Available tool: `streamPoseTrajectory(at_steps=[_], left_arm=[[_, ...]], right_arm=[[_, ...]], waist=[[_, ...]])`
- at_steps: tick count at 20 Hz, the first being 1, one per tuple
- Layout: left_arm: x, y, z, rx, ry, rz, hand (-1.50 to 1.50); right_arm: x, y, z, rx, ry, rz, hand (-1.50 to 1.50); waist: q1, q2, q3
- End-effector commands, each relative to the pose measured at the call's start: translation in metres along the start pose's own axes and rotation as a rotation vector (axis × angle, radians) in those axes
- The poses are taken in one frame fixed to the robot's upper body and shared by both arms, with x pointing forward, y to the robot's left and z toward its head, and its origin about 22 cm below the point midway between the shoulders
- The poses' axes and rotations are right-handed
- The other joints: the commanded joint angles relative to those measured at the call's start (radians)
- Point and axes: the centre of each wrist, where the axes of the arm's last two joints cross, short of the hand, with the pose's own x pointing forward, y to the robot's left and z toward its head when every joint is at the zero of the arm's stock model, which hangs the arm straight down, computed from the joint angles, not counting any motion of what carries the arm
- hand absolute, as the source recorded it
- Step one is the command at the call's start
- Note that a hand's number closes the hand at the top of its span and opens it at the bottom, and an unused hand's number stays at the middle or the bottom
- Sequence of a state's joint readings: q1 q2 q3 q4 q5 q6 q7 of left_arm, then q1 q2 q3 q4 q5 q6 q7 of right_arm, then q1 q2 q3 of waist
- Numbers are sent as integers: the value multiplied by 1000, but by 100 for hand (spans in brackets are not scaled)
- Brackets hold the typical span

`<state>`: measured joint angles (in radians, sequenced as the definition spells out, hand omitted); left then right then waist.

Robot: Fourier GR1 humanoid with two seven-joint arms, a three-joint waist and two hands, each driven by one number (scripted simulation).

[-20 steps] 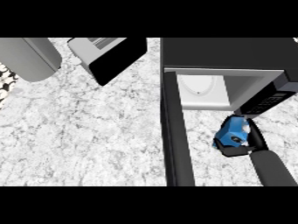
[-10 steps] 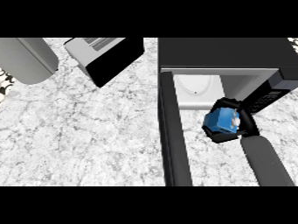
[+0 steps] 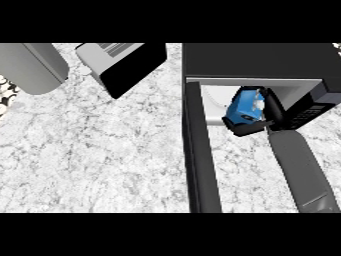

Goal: Pick up the milk, place it into the microwave and close the microwave

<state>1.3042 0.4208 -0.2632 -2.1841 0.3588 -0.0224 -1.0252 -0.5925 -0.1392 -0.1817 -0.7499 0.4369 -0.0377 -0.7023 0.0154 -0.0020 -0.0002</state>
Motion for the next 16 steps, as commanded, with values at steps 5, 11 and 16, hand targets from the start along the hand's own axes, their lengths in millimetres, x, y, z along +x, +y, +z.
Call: streamPoseTrajectory(at_steps=[5,11,16], left_arm=[[-8,14,-14,-30,-27,22,-150],[-15,23,-28,-49,-48,13,-150],[-23,21,-28,-52,-20,31,-150]], right_arm=[[21,-6,-63,-78,69,125,150],[13,-15,-68,-204,190,209,150],[3,-14,-57,-359,223,222,-150]], waist=[[29,14,1],[66,36,3],[73,44,4]])
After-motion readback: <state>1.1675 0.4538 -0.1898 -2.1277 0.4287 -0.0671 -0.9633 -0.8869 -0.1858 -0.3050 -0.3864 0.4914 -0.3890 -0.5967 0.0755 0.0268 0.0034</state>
